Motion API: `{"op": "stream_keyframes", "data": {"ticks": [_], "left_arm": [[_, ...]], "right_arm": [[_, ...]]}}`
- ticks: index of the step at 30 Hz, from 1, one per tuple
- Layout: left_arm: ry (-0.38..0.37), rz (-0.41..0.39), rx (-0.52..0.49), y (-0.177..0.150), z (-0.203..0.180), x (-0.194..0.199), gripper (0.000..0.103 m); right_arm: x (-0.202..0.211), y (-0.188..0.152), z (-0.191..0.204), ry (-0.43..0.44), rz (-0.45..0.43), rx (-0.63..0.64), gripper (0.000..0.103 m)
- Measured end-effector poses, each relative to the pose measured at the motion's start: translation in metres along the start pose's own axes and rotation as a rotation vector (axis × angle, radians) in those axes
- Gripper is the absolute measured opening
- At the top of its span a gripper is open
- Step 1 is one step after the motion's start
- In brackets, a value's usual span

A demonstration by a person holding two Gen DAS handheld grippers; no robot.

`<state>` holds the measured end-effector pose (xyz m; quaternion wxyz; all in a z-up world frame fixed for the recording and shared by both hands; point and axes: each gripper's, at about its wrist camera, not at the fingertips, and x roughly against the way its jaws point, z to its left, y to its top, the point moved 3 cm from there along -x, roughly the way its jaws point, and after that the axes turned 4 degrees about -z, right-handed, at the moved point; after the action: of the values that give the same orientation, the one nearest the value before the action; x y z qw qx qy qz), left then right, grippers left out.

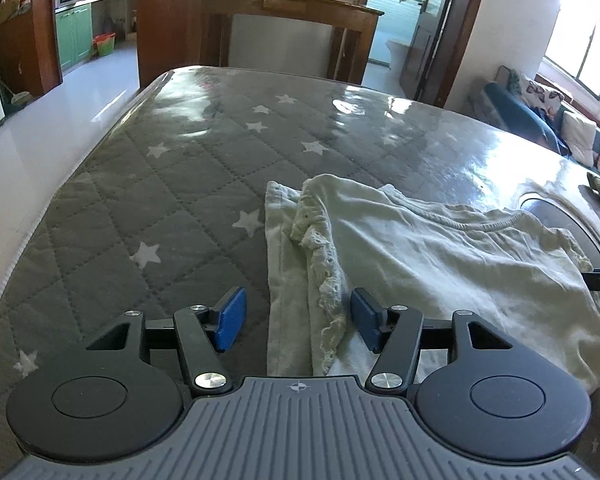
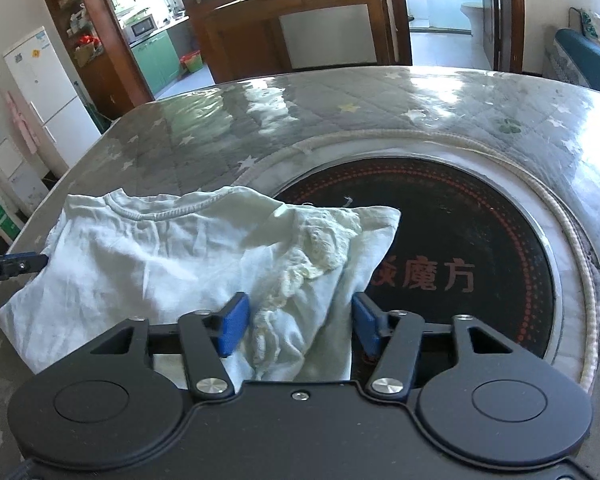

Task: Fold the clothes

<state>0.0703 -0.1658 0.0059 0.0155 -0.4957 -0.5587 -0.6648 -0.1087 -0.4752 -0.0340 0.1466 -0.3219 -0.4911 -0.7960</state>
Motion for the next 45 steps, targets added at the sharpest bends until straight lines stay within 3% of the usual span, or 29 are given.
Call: {"op": "stream_keyframes", "data": {"ticks": [5,8,10,16,26,33,36,41,45], "left_arm": [[0.005,-0.006,-0.026,-0.001,-0.007,-0.001,0.055],[-0.007,-0.003,-0.022,-0.001,-0.01,-0.002,0.038],[-0.024,0.004,0.002,0.001,-0.01,-0.002,0.021],[-0.021,-0.02,0.004,0.006,-0.015,0.004,0.013],[-0.025,-0.122,0.034,0.034,-0.017,0.034,0.009],[-0.008,-0.248,0.057,0.083,-0.013,0.059,0.006],[-0.007,-0.252,0.083,0.094,-0.009,0.059,0.006],[0.008,-0.173,0.085,0.078,-0.007,0.042,0.008],[0.023,-0.124,0.1,0.053,-0.002,0.03,0.033]], "right_arm": [[-0.002,0.0,0.005,0.013,-0.01,0.012,0.035],[0.0,0.001,0.009,0.009,-0.023,0.033,0.026],[0.003,0.002,0.011,0.007,-0.031,0.04,0.021],[0.015,0.01,0.021,0.002,-0.071,0.092,0.019],[0.035,0.038,0.047,0.015,-0.154,0.181,0.017],[0.035,0.073,0.073,0.021,-0.213,0.271,0.016],[0.022,0.089,0.079,0.011,-0.226,0.302,0.015],[0.004,0.09,0.077,0.003,-0.21,0.309,0.015],[-0.002,0.082,0.07,-0.004,-0.186,0.312,0.015]]}}
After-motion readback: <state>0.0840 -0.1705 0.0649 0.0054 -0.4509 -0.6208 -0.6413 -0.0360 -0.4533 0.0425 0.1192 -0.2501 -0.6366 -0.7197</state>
